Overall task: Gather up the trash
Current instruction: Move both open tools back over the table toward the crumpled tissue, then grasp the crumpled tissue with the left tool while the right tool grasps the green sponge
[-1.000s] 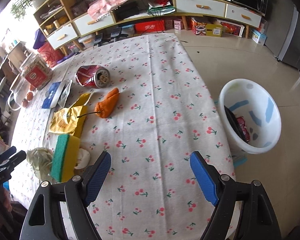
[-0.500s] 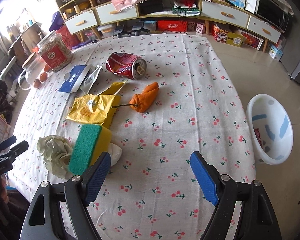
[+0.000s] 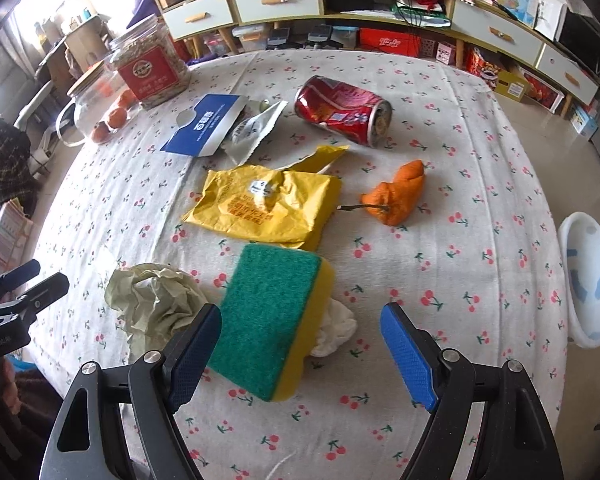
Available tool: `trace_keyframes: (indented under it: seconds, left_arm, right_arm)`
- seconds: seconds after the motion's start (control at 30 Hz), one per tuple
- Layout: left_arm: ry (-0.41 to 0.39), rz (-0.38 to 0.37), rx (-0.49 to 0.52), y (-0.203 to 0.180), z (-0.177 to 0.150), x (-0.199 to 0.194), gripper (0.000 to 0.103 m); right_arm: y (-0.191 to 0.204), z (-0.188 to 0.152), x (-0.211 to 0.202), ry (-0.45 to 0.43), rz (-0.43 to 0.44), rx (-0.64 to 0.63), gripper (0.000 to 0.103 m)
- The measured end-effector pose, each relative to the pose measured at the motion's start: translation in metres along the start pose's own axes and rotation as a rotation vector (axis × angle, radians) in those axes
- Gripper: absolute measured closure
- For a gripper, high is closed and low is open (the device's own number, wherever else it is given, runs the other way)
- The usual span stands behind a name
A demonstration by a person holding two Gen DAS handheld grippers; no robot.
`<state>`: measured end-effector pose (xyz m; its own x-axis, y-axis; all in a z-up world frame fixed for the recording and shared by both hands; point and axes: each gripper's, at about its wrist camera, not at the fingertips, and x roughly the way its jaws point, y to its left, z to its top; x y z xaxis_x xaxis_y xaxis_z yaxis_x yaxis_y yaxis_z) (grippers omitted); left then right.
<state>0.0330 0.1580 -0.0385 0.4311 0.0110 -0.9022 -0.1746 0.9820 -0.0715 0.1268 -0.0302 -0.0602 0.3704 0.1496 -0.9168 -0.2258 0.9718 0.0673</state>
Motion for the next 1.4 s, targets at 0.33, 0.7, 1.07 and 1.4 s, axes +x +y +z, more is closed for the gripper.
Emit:
trace_keyframes:
  seconds: [0.33, 0.7, 1.07, 1.4]
  left_arm:
    - [0.002, -0.017, -0.010, 0.001, 0.001, -0.001, 0.008]
    - [0.030, -0.075, 0.084, -0.037, -0.005, 0.005, 0.008]
    - [0.038, -0.082, 0.038, -0.026, -0.005, 0.005, 0.008]
    - [0.037, -0.098, 0.004, -0.015, -0.007, 0.003, 0.008]
  right_arm:
    - [0.028, -0.001, 0.028, 0.012, -0.037, -0.103, 0.037]
    - [0.002, -0.002, -0.008, -0.039, 0.051, -0.084, 0.075]
    - [0.010, -0.018, 0.006, -0.004, -0.003, -0.085, 0.029]
    - [0.042, -0.027, 0.023, -0.019, -0.092, -0.199, 0.035]
